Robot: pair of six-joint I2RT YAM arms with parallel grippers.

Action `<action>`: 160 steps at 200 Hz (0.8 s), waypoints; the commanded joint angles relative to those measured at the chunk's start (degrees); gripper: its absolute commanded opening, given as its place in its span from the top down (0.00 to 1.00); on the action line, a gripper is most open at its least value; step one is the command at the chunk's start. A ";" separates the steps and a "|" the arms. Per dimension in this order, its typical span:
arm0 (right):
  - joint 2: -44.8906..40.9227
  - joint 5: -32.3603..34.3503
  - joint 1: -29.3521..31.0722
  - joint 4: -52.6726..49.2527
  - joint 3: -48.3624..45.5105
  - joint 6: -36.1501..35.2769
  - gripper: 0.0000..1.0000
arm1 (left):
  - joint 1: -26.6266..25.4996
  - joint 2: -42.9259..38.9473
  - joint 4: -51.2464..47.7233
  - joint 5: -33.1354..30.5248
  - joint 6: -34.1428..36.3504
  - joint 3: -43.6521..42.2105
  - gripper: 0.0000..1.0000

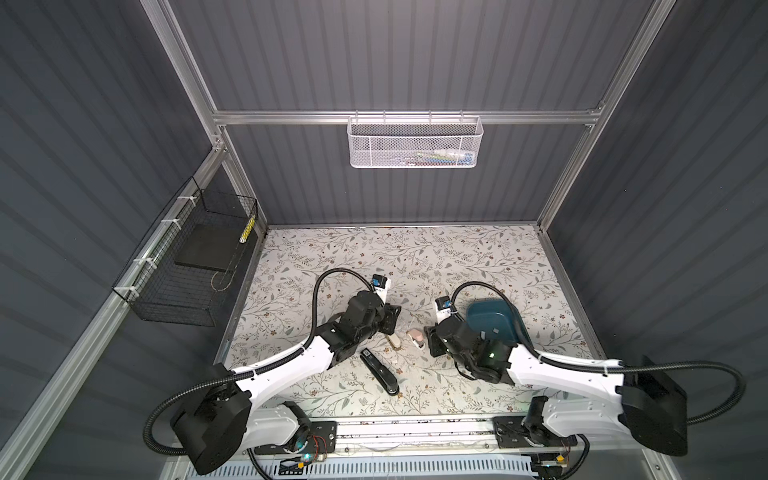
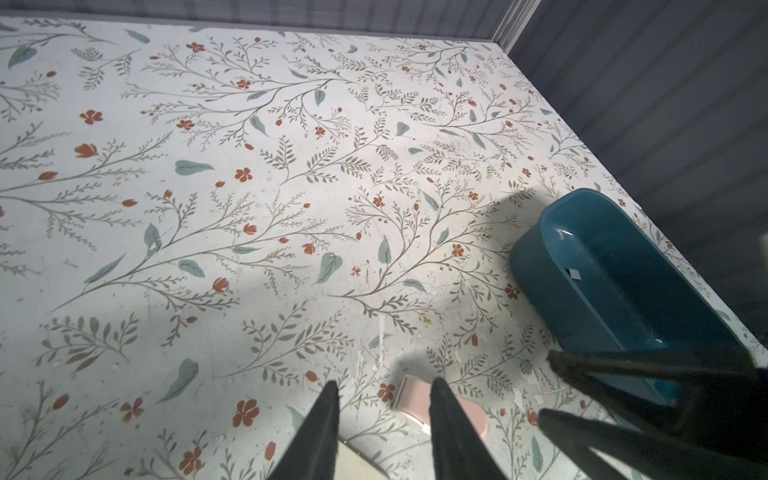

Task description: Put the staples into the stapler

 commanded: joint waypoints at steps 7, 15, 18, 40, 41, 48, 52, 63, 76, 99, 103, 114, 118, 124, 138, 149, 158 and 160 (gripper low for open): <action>6.71 -2.14 0.13 4.33 3.42 -0.84 0.63 | -0.34 0.29 2.38 5.20 0.17 -2.37 0.65; 7.98 -2.06 0.15 5.18 3.45 -0.80 0.65 | -0.42 0.62 2.74 6.16 0.53 -2.59 0.65; 8.40 -2.15 0.14 5.42 3.37 -0.77 0.65 | -0.42 0.75 2.85 6.46 0.65 -2.73 0.65; 9.91 -1.49 0.25 7.06 1.98 0.11 0.68 | -0.73 1.98 4.64 8.41 1.05 -3.60 0.66; 9.96 -1.49 0.25 7.15 1.97 0.16 0.68 | -0.78 2.05 4.73 8.49 1.12 -3.67 0.66; 10.16 -1.50 0.24 8.00 1.10 0.50 0.68 | -0.94 2.50 5.42 8.79 1.12 -3.95 0.66; 10.29 -1.62 0.25 8.65 0.60 0.67 0.68 | -0.99 2.80 5.80 8.96 1.07 -4.18 0.66; 10.95 -1.74 0.50 10.14 -0.79 1.29 0.69 | -1.19 3.71 7.12 9.60 1.08 -4.61 0.67; 12.37 -1.45 1.11 12.43 -2.25 2.12 0.70 | -1.64 5.09 8.88 9.89 1.01 -5.27 0.67; 15.98 -1.23 1.65 17.19 -4.61 4.02 0.73 | -2.35 7.71 12.09 9.98 0.74 -6.30 0.68; 16.67 -1.31 1.65 18.16 -5.08 4.37 0.74 | -2.47 8.14 12.59 9.98 0.53 -6.44 0.68; 18.68 -1.28 1.61 21.23 -6.58 5.23 0.75 | -2.56 8.99 13.88 9.98 0.32 -7.02 0.68; 19.46 -1.21 1.60 22.32 -7.17 5.71 0.75 | -2.55 9.34 14.44 10.07 0.23 -7.16 0.68; 20.76 -1.23 1.65 24.37 -7.97 6.21 0.76 | -2.65 9.86 15.00 10.14 0.03 -7.34 0.68; 24.23 -1.51 1.63 29.55 -9.99 7.35 0.78 | -2.77 11.02 15.91 10.41 -0.12 -7.38 0.69; 26.67 -2.06 1.63 32.68 -11.13 8.32 0.79 | -2.96 11.98 16.34 10.58 -0.12 -7.19 0.69; 28.34 -2.26 1.72 35.11 -12.12 8.95 0.80 | -3.05 12.73 16.59 10.60 -0.13 -7.06 0.69; 28.65 -2.24 1.78 35.70 -12.35 9.06 0.80 | -3.05 12.93 16.64 10.60 -0.08 -7.05 0.69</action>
